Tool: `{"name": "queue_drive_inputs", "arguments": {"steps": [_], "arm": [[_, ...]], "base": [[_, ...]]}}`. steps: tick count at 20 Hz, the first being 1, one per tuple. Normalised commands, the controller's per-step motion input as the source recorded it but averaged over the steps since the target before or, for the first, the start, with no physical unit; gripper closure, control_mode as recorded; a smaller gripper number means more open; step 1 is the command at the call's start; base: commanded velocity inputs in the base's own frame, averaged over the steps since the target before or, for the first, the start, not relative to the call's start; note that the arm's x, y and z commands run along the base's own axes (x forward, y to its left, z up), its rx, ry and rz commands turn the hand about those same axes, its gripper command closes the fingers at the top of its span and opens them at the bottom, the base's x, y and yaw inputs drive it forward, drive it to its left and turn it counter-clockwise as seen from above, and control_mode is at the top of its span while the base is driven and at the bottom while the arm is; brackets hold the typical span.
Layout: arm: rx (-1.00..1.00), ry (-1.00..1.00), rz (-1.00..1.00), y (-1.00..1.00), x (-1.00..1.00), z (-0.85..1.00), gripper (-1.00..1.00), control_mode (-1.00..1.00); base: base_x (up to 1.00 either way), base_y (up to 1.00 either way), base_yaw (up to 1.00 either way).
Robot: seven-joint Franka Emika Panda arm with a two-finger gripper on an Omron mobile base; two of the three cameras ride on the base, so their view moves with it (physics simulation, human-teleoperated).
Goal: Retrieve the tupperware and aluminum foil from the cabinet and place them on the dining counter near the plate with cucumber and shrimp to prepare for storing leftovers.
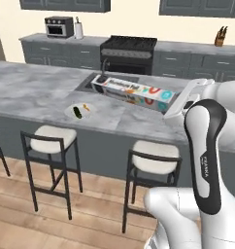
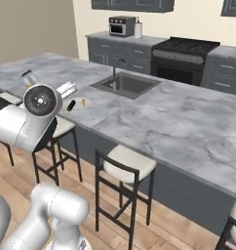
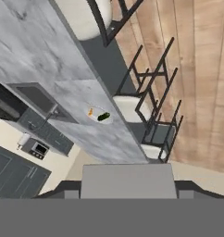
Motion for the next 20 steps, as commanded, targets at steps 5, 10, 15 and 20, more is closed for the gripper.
{"name": "queue_drive_inputs", "arguments": {"steps": [5,10,15,20], "arm": [[0.0,0.0,0.0,0.0,0.0,0.0,1.0,1.0],[0.0,0.0,0.0,0.0,0.0,0.0,1.0,1.0],[0.0,0.0,0.0,0.0,0.0,0.0,1.0,1.0],[0.0,0.0,0.0,0.0,0.0,0.0,1.0,1.0]], "base": [[1.0,1.0,-0.24],[1.0,1.0,-0.24],[0.99,1.0,-0.26],[0.89,0.86,-0.33]]}}
